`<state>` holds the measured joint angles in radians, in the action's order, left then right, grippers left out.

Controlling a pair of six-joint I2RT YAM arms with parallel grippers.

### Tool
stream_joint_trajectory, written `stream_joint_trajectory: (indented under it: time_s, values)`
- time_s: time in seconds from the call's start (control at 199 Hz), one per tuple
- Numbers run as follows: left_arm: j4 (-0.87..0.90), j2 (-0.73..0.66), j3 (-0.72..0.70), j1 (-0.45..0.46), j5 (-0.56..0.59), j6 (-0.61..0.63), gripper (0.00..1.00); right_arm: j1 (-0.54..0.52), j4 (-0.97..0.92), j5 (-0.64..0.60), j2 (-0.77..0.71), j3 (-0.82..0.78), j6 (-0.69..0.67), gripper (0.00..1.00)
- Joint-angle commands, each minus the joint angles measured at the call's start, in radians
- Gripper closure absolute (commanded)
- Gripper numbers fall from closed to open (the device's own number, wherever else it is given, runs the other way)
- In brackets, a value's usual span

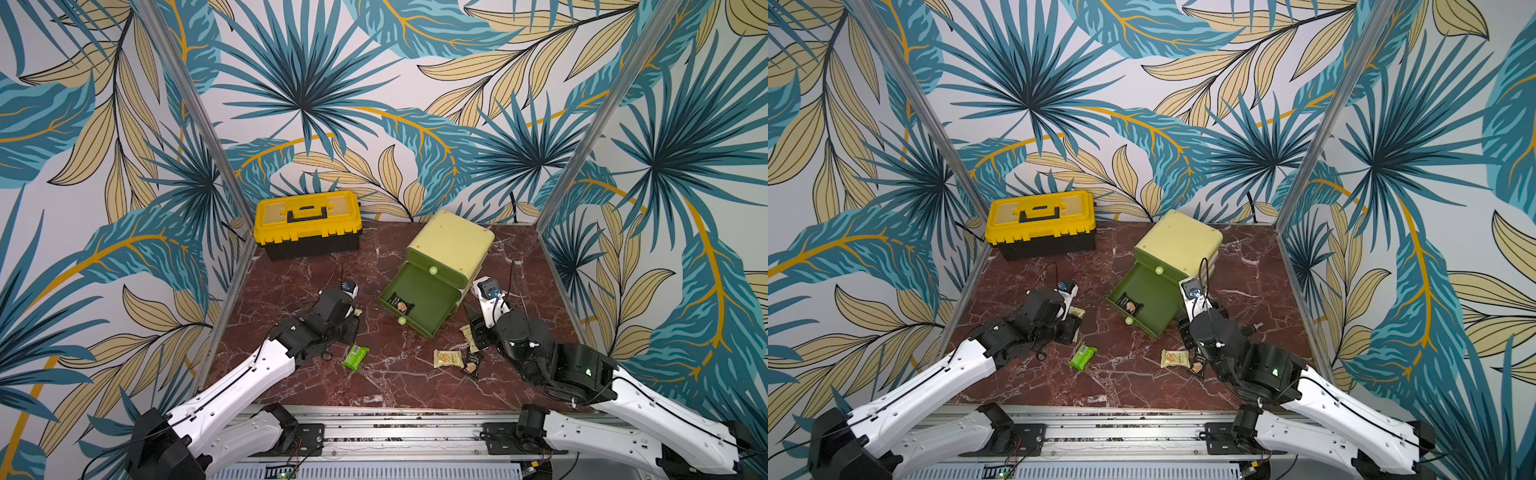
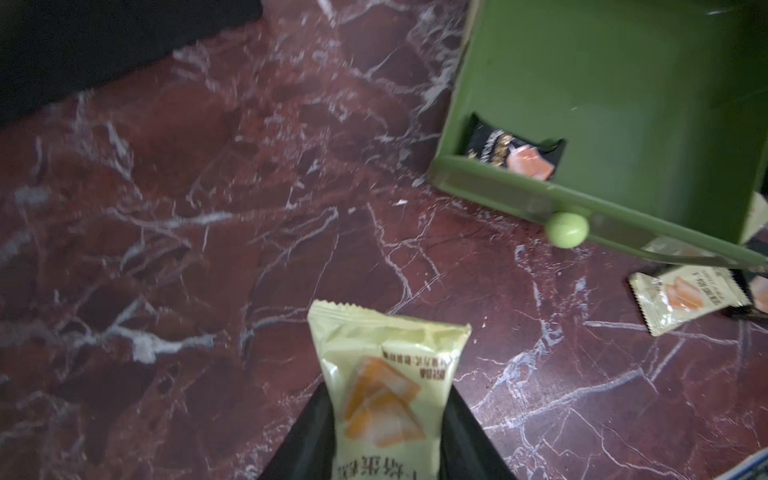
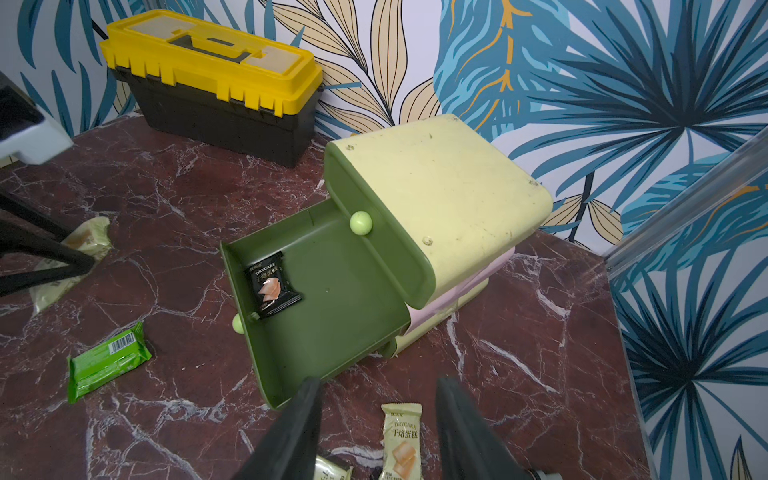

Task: Take the cookies out of the drawer
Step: Place the cookie at the center of the board.

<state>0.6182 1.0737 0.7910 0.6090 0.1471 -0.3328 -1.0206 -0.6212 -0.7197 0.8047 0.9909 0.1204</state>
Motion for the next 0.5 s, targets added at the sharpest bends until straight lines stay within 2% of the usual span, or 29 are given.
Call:
stream_joint_trajectory:
  time_s: [0.0, 0.105, 0.331, 0.497]
  values:
    - [-0.034, 0.051, -0.047, -0.038, 0.005, -0.147, 0.59, 0.002, 0.03, 0.018, 0.004, -0.005, 0.014, 0.52]
    - [-0.049, 0.138, -0.055, -0.056, -0.012, -0.164, 0.59, 0.002, 0.036, 0.022, 0.006, -0.003, 0.012, 0.52]
    - [0.017, 0.346, 0.018, -0.073, 0.037, -0.167, 0.59, 0.002, 0.044, 0.026, 0.006, -0.007, 0.014, 0.53]
    - [0.0, 0.424, 0.031, -0.085, 0.016, -0.155, 0.56, 0.002, 0.046, 0.025, 0.001, -0.011, 0.012, 0.52]
